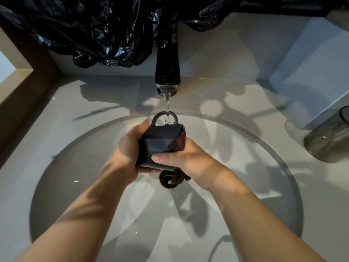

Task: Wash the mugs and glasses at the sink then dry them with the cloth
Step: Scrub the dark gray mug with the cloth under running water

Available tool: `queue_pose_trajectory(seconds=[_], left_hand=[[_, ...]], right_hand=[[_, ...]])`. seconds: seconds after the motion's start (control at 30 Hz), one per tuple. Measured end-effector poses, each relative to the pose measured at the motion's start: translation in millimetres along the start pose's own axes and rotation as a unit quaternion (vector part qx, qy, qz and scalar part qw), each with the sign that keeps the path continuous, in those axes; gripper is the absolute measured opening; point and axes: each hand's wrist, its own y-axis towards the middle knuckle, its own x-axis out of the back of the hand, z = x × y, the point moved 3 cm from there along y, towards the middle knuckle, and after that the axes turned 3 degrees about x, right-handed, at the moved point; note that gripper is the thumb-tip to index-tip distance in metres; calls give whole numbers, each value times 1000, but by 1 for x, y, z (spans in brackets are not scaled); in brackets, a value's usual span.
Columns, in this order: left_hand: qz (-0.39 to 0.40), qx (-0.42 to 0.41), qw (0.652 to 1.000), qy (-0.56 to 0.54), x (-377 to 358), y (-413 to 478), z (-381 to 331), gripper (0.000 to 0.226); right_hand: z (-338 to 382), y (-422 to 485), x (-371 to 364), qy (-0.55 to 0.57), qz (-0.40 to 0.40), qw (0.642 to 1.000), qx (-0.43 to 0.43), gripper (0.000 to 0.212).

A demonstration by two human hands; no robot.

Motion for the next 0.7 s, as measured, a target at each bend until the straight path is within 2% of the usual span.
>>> queue_pose_trajectory(seconds=[0.1,0.17,0.27,0.33,0.37,0.43,0.5,0.53,0.63,0.7], left_hand=[[-5,49,996,-76,-1,-2,5,33],[11,68,992,-105,-1,-3,6,34],[68,83,989,-102,0,-4,1,32],[82,66,992,-66,3,-1,-2,31],[82,67,994,-38,4,0,-3,40],[87,102,991,-5,6,3,-1,71],[77,137,988,-3,7,3,2,79],[65,147,987,-26,9,5,3,73],[27,167,976,-134,13,9,6,31],[-5,160,972,-171,13,15,10,38]], right_hand=[[4,3,3,-197,-118,972,41,17],[9,2,5,-244,-186,947,91,18],[16,-4,21,-210,-233,941,126,22],[18,-9,28,-170,-185,964,90,20],[18,-11,29,-160,-145,974,71,20],[18,-12,25,-152,-78,984,42,19],[17,-11,19,-145,-70,986,36,18],[16,-9,21,-140,-93,985,43,20],[8,-1,32,-71,-234,968,61,25],[1,0,32,-60,-311,946,74,22]])
